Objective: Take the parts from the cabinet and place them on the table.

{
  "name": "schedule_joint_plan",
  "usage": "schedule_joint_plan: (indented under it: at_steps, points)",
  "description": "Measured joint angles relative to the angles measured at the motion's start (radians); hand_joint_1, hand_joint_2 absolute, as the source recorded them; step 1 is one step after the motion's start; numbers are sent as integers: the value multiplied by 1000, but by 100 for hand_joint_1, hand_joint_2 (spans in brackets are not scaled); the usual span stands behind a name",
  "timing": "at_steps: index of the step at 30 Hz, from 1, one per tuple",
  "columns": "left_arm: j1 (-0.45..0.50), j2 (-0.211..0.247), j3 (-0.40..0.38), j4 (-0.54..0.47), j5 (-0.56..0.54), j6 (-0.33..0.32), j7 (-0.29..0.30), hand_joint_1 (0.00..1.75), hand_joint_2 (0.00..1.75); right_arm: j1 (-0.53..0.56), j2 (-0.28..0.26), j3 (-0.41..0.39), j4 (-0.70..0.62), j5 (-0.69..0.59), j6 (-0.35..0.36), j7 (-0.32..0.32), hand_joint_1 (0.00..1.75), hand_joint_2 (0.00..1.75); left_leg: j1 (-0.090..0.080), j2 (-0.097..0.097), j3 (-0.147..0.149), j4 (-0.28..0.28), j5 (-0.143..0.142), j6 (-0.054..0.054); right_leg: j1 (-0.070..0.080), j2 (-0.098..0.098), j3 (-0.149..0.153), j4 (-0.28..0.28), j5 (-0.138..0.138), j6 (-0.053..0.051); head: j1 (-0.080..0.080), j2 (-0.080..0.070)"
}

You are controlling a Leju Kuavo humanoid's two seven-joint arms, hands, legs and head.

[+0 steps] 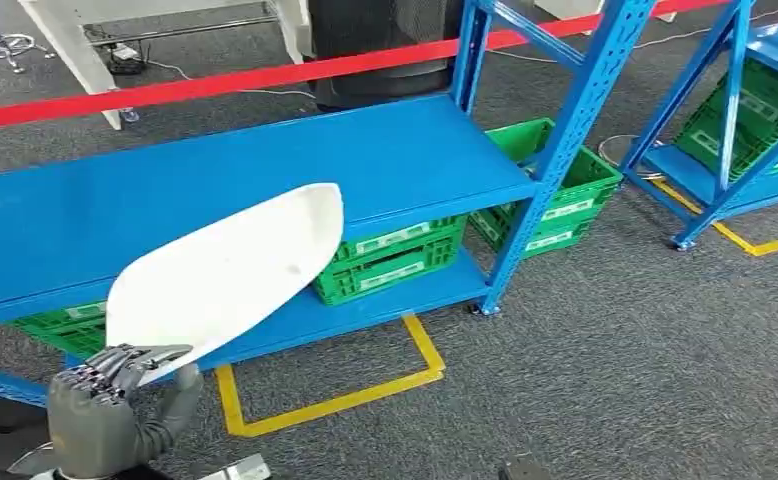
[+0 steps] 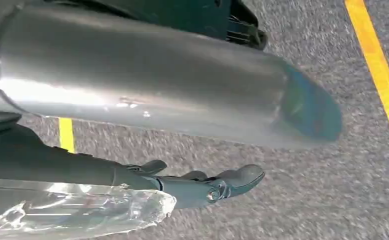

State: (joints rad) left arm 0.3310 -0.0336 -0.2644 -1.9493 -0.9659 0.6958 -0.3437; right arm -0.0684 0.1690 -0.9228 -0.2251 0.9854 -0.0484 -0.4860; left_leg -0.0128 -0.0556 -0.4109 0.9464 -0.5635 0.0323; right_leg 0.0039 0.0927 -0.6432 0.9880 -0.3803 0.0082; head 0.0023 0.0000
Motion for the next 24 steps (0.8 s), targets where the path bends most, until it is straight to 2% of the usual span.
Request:
schedule_joint_plan:
  at_steps: [1,2,3,4,5,6,7,8,9,10,11,12,13,14,15,16,17,18,19,20,21,22,23,24]
  points:
    - [0,-2,0,0,2,0,-6,159,175,5,0,0,0,0,0,0,0,0,1,11,-8,-5,14,3,5,12,-4,-7,13,8,2,0]
    - [-2,-3,0,0,3,0,-11,159,175,6,-2,-3,0,0,0,0,0,0,11,33,-19,-13,28,9,3,-9,-12,4,-10,7,-2,0]
    - [1,-5,1,0,5,0,-16,159,175,7,-2,-4,0,2,0,0,0,0,10,40,-31,-13,38,17,2,-46,-32,39,-72,12,7,0]
    - [3,-7,1,0,11,0,-21,159,175,6,-3,-5,0,2,0,0,0,0,8,56,-42,-12,48,21,-4,-69,-49,105,-141,19,13,0]
    - [4,-7,2,0,14,0,-23,159,175,4,-3,-6,0,2,0,0,0,0,7,70,-54,-10,58,20,-9,-81,-63,183,-196,25,12,0]
    - [3,-7,3,0,17,0,-25,159,175,2,-3,-8,0,2,0,-1,0,0,6,84,-65,-9,67,19,-13,-86,-73,252,-225,32,12,0]
    - [2,-8,3,0,23,0,-26,159,175,2,-3,-9,0,2,0,-1,0,0,5,99,-80,-5,76,17,-16,-88,-73,301,-219,38,13,0]
    - [0,-8,4,0,24,0,-26,159,175,3,-3,-11,0,2,0,-1,0,0,6,113,-96,1,83,16,-19,-90,-58,309,-186,42,13,0]
    - [-2,-8,4,1,28,0,-26,159,175,4,-3,-14,0,1,0,-1,0,0,6,127,-114,10,89,13,-22,-95,-24,282,-141,45,13,0]
    - [-4,-8,4,2,35,0,-26,159,175,4,-3,-17,0,1,0,-1,0,0,6,138,-132,19,93,10,-25,-103,28,220,-107,48,13,0]
    - [-8,-8,5,3,41,0,-26,159,175,2,-3,-18,0,-1,0,-2,0,0,6,148,-146,28,98,4,-27,-128,97,130,-102,51,12,0]
    - [-11,-8,5,3,45,0,-26,159,175,-2,-3,-19,0,-2,0,-3,0,0,2,156,-152,35,101,-1,-24,-167,160,40,-148,55,14,0]
    - [-16,-8,6,3,51,-1,-26,159,175,-6,-3,-20,0,-4,0,-5,0,0,0,167,-158,44,106,-7,-14,-166,197,-26,-165,44,13,0]
    - [-21,-8,7,8,57,-2,-26,159,175,-6,-3,-23,0,-5,2,-5,0,0,1,178,-162,44,118,-12,-13,-157,186,-26,-166,36,13,0]
    - [-30,-8,7,14,64,-5,-26,159,175,-3,-3,-25,0,-8,3,-7,0,0,4,187,-165,44,126,-14,-10,-146,179,-24,-159,34,14,0]
    - [-37,-8,7,20,73,-10,-26,159,175,1,-4,-27,0,-9,4,-7,0,0,6,196,-165,44,132,-21,-8,-138,160,-24,-151,23,13,0]
    - [-42,-7,7,26,88,-14,-26,159,175,4,-5,-32,0,-12,6,-9,0,0,10,185,-177,46,121,-27,-13,-129,159,-32,-140,7,15,0]
    - [-46,-6,7,31,98,-19,-26,159,175,3,-5,-35,0,-15,7,-9,0,0,16,128,-187,67,77,-34,-12,-120,149,-32,-131,-2,13,0]
    - [-49,-6,8,35,108,-22,-30,159,175,1,-6,-39,0,-16,7,-10,0,0,18,93,-203,120,21,-37,-11,-110,135,-31,-119,-11,11,0]
    - [-53,-5,8,43,114,-25,-34,159,175,-1,-6,-42,0,-18,7,-11,0,0,19,74,-225,202,-36,-38,-9,-98,122,-31,-109,-16,11,0]
    - [-58,-4,8,50,119,-30,-37,159,175,-1,-6,-43,0,-21,8,-13,0,0,19,67,-241,267,-67,-39,-7,-88,112,-30,-100,-18,10,0]
    - [-64,-4,8,56,129,-39,-39,159,175,0,-6,-47,0,-23,10,-14,0,0,19,65,-254,330,-80,-37,-3,-73,97,-30,-89,-19,11,0]
    - [-70,-4,7,61,140,-50,-40,159,175,1,-7,-51,0,-24,10,-15,0,0,18,64,-245,335,-64,-34,-1,-60,85,-29,-80,-19,12,0]
    - [-75,-4,7,64,148,-59,-41,159,175,3,-8,-53,0,-27,10,-16,0,0,18,63,-219,304,-31,-30,1,-48,75,-27,-73,-18,11,0]
